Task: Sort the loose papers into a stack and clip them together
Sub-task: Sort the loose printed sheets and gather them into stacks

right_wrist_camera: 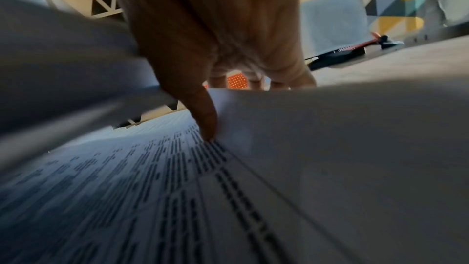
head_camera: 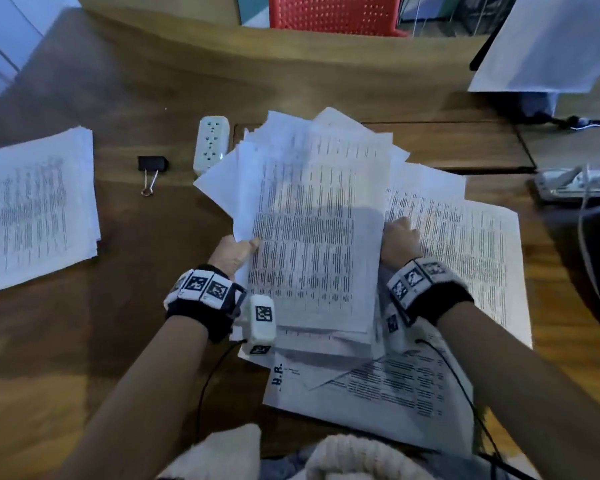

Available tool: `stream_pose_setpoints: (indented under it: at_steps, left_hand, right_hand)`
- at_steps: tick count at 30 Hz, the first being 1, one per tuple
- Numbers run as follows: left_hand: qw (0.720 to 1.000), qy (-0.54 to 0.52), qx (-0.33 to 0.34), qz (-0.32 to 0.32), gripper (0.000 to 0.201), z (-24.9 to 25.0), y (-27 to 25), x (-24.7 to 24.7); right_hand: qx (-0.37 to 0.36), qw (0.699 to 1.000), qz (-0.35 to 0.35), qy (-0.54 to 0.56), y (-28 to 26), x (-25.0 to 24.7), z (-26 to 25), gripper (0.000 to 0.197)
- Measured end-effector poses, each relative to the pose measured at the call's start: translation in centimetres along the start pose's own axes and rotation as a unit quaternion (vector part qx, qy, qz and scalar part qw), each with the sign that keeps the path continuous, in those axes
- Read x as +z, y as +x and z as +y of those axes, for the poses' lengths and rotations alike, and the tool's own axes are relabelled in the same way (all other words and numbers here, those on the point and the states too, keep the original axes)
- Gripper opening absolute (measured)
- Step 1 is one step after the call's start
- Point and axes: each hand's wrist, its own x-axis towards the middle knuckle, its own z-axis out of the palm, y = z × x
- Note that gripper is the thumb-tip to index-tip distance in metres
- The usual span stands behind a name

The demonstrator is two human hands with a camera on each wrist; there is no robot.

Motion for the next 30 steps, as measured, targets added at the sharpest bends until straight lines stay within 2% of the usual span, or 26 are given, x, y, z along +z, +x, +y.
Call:
stream_pose_setpoints:
  at_steps: [2, 4, 6, 8, 10, 12, 14, 15, 17, 20, 22, 24, 26, 28, 30]
  left_hand:
    - [0.999, 0.036, 0.013, 0.018, 0.055, 0.1, -0.3, 0.8]
    - [0.998, 0.056, 0.031, 0.021, 0.041, -0.1, -0.7, 1.1]
    - [0.997, 0.054, 0.047, 0.018, 0.031, -0.4, -0.8, 1.2]
    - [0.997, 0.05, 0.051, 0.008, 0.029, -0.6, -0.6, 1.1]
    - [0.998, 0.048, 0.051, 0.003, 0.027, -0.2, -0.8, 1.2]
    - [0.997, 0.053, 0.049, -0.013, 0.043, 0.6, -0.8, 1.9]
    - [0.996, 0.046, 0.059, -0.038, 0.054, 1.9, -1.1, 2.7]
    - [0.995, 0.039, 0.068, -0.054, 0.055, 2.4, -1.2, 3.1]
    - [0.991, 0.041, 0.089, -0.091, 0.049, 3.3, -1.1, 4.0]
    - [0.985, 0.078, 0.107, -0.109, 0.044, 3.8, -0.7, 4.6]
    - [0.988, 0.089, 0.101, -0.078, 0.047, 3.7, -0.3, 4.5]
    - [0.99, 0.084, 0.103, -0.054, 0.046, 3.4, 0.0, 4.1]
    - [0.991, 0.06, 0.112, -0.03, 0.048, 3.0, 0.3, 3.4]
    - [0.993, 0.035, 0.111, -0.016, 0.061, 2.9, 0.2, 2.7]
    - [0.997, 0.025, 0.078, -0.012, 0.073, 2.7, 1.0, 2.3]
  right_hand:
    - [-0.009, 0.998, 0.033, 0.061, -0.9, 1.0, -0.4, 0.018]
    - [0.009, 0.981, 0.048, 0.187, -1.7, 1.1, -0.5, 0.021]
    - [0.032, 0.957, 0.052, 0.282, -2.0, 0.6, -0.5, 0.026]
    - [0.038, 0.932, 0.088, 0.35, -2.0, 0.0, 0.1, 0.014]
    - [0.077, 0.891, 0.125, 0.429, -2.2, -0.6, 1.0, 0.016]
    - [0.103, 0.845, 0.123, 0.51, -2.4, -1.0, 2.0, 0.02]
    - [0.104, 0.815, 0.08, 0.564, -3.0, -1.6, 2.4, 0.038]
    - [0.097, 0.809, 0.059, 0.576, -3.3, -1.9, 2.4, 0.043]
    - [0.082, 0.817, 0.037, 0.57, -3.2, -2.3, 2.6, 0.037]
    - [0.118, 0.883, 0.052, 0.451, -1.7, -3.0, 3.0, 0.018]
    - [0.2, 0.921, 0.104, 0.317, -0.3, -3.5, 3.7, 0.032]
    - [0.319, 0.919, 0.137, 0.185, -0.3, -4.2, 4.8, 0.054]
    - [0.378, 0.903, 0.121, 0.164, -0.7, -4.5, 6.0, 0.078]
    - [0.39, 0.899, 0.113, 0.162, -0.9, -4.3, 6.6, 0.09]
    - [0.369, 0.917, 0.092, 0.119, -0.4, -3.7, 6.1, 0.088]
